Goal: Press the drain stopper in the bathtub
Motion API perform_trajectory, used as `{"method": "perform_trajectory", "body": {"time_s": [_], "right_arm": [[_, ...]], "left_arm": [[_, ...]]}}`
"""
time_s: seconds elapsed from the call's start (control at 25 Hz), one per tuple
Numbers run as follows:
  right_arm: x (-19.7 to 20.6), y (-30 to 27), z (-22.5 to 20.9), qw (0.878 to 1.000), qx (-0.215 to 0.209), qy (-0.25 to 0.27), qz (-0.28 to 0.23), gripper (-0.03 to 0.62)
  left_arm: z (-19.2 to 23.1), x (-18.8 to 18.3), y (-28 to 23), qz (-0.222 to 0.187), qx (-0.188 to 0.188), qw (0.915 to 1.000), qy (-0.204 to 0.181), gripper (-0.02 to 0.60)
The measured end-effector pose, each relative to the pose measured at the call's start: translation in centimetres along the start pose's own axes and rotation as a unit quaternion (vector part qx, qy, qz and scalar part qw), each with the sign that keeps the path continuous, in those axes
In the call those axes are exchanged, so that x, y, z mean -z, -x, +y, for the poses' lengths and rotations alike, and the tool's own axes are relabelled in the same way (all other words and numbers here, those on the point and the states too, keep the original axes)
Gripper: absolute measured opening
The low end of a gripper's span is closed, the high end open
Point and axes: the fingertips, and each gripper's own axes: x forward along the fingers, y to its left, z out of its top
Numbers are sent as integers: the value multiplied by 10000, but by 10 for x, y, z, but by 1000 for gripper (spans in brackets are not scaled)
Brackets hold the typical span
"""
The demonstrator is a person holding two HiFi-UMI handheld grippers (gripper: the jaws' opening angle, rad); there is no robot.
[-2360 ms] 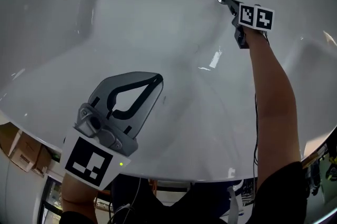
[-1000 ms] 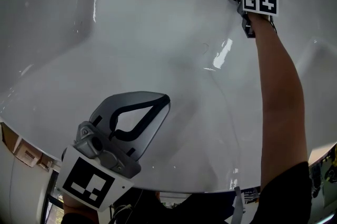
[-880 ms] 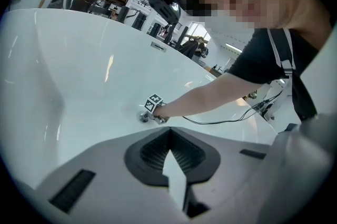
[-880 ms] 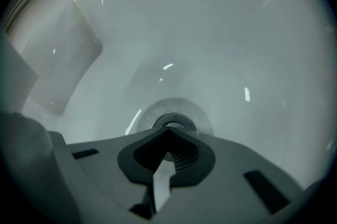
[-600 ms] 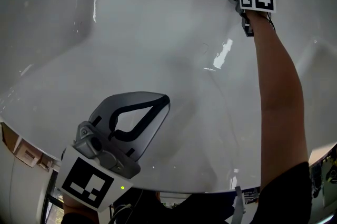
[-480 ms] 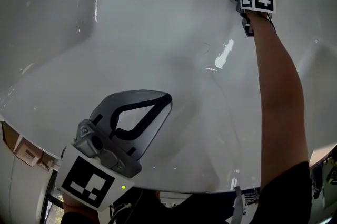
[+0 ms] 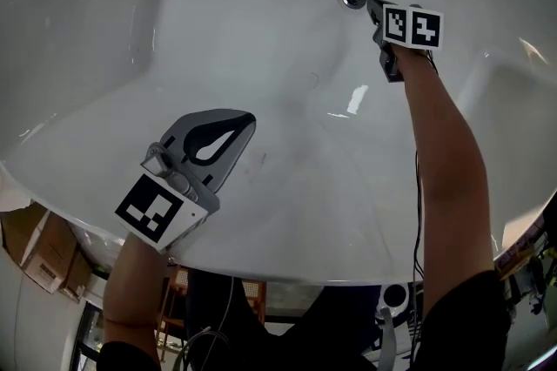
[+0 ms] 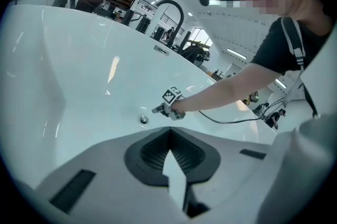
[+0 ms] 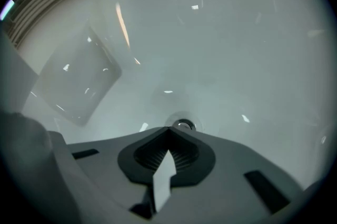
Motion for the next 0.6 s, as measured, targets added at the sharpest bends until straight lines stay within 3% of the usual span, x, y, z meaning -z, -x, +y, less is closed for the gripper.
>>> {"method": "perform_trajectory", "body": {"time_s": [0.16, 0.36, 0.6], "right_arm": [[0, 75, 28, 9988, -429, 124, -179, 15], [4, 175, 47, 9974, -515, 211, -448, 15], [2, 278, 70, 9954, -539, -15, -795, 15]], "left_arm": [[-3, 2, 3, 40, -155, 9996, -213, 9], [-25, -29, 19, -29, -143, 9996, -255, 9], [-67, -74, 47, -295, 13, 9996, 42, 9]]}}
